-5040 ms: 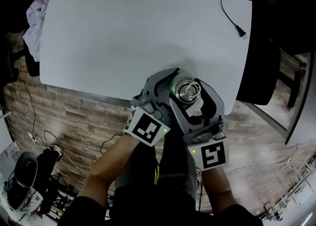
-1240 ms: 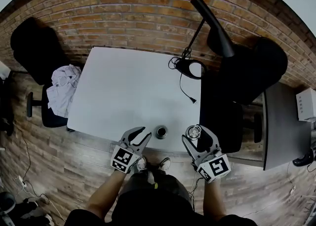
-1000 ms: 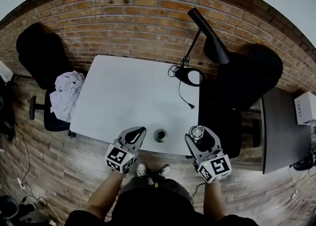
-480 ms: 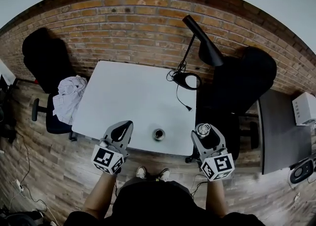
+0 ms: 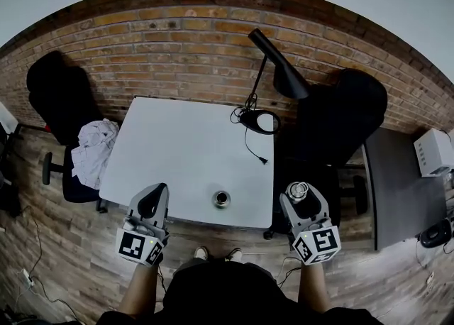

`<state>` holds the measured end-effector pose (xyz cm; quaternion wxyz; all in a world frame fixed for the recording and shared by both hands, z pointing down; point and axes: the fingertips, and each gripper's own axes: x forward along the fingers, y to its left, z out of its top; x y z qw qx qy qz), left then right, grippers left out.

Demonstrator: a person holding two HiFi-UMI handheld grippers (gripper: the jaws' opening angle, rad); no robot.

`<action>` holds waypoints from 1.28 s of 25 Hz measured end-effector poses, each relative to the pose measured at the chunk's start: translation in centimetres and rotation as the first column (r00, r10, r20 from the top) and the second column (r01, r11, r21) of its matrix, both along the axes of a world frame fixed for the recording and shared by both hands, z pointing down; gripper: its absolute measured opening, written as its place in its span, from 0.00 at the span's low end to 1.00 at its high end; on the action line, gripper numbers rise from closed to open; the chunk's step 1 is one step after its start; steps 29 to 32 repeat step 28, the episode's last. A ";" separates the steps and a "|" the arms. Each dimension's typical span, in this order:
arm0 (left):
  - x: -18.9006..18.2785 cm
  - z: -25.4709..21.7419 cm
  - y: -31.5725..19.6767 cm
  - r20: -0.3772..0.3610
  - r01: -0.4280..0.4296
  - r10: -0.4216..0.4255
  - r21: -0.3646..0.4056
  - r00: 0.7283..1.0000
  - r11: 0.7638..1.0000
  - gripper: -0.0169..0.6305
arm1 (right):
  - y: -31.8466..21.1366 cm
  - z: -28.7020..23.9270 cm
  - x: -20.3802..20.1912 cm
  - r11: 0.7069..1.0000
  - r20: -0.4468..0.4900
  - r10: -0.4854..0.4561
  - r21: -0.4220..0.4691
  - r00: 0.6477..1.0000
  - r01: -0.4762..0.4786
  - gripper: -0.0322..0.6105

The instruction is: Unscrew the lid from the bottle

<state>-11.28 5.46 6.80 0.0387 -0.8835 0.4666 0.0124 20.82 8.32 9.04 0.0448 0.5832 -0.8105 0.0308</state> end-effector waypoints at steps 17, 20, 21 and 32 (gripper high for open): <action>0.5 0.3 -0.8 0.026 -0.035 0.034 0.042 0.999 0.999 0.06 | -1.7 -1.0 -2.1 0.997 -0.051 -0.003 0.077 0.999 0.007 0.46; 0.2 0.6 -0.8 0.014 -0.028 0.027 0.023 1.000 0.999 0.06 | -1.8 -0.7 -2.5 0.998 -0.018 -0.007 0.064 1.000 0.009 0.46; 0.1 0.6 -0.9 0.013 -0.027 0.027 0.022 1.000 0.999 0.06 | -1.8 -0.8 -2.7 0.998 -0.006 -0.009 0.063 1.000 0.010 0.46; -0.4 0.1 -1.6 0.018 -0.036 0.036 0.032 0.999 0.999 0.06 | -2.6 -1.4 -4.1 0.997 -0.010 -0.025 0.078 1.000 0.025 0.46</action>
